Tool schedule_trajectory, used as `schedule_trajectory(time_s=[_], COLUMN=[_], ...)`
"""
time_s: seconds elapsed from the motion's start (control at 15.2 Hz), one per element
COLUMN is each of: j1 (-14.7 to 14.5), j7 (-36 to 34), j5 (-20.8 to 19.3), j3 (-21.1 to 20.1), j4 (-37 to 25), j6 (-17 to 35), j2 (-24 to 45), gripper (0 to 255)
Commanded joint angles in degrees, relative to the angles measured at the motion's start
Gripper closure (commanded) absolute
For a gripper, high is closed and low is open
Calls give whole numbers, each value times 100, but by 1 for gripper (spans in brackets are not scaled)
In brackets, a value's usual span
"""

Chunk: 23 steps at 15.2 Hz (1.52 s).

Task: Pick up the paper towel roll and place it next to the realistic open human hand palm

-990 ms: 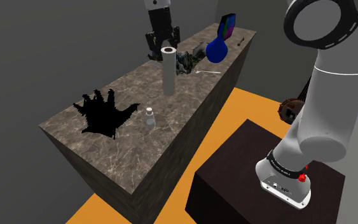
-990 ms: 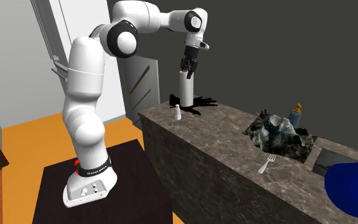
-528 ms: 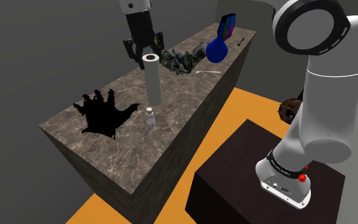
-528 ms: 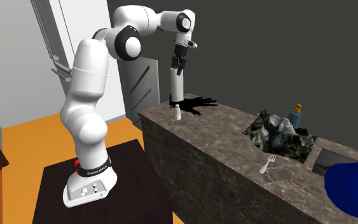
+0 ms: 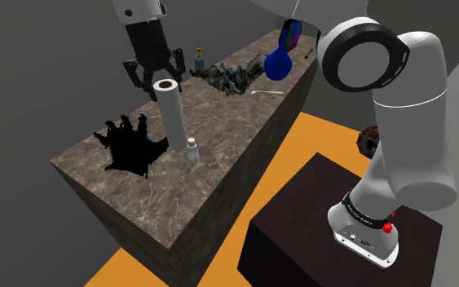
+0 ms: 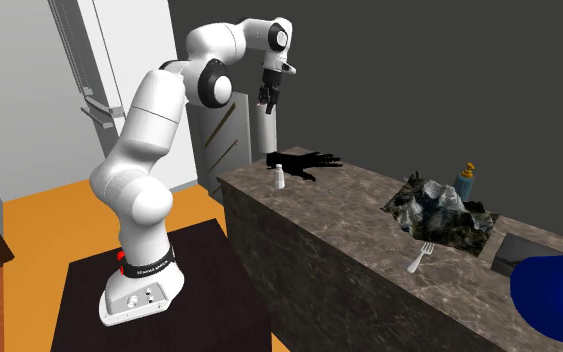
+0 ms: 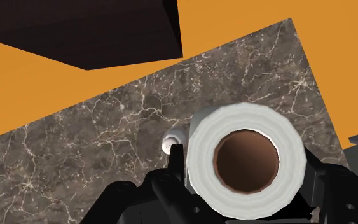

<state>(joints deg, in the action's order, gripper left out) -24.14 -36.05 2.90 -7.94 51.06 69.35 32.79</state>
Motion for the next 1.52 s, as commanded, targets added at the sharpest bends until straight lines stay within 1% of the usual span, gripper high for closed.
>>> schedule_trajectory(time_s=[0.0, 0.26, 0.59, 0.99, 1.45], j1=[-31, 1, 27, 44, 54], j7=[-38, 7, 54, 103, 150], j5=[5, 18, 27, 31, 30], j3=[-9, -5, 0, 7, 15], j4=[160, 793, 1411, 1997, 2538], j6=[155, 591, 1064, 1570, 2106], j2=[-16, -211, -354, -432, -433], gripper=[255, 255, 255, 255, 255])
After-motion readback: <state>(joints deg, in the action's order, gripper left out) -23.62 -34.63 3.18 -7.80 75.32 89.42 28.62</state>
